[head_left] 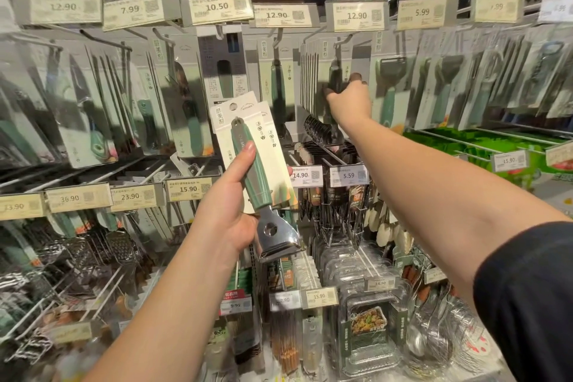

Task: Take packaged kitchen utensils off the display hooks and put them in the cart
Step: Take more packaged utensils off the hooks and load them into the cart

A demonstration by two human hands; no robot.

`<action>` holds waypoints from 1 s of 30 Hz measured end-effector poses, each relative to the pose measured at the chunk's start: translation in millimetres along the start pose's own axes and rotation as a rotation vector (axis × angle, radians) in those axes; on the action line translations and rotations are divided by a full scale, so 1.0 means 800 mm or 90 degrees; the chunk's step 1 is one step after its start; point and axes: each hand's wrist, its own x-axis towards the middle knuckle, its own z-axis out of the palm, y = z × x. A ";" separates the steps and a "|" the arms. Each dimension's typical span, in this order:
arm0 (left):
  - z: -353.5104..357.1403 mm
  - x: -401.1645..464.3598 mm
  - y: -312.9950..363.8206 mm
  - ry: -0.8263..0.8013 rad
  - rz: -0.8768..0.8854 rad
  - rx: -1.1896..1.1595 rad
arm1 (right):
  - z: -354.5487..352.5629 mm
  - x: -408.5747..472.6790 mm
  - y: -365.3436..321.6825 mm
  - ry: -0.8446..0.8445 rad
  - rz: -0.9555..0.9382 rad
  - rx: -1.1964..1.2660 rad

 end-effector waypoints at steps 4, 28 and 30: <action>-0.002 0.001 0.000 -0.007 -0.004 -0.003 | 0.004 0.002 -0.002 0.001 0.001 -0.010; -0.013 0.000 -0.009 -0.018 -0.009 -0.022 | -0.030 -0.099 0.001 -0.050 0.023 0.079; -0.016 0.004 -0.014 -0.014 -0.011 -0.022 | -0.043 -0.144 -0.001 -0.100 0.001 0.134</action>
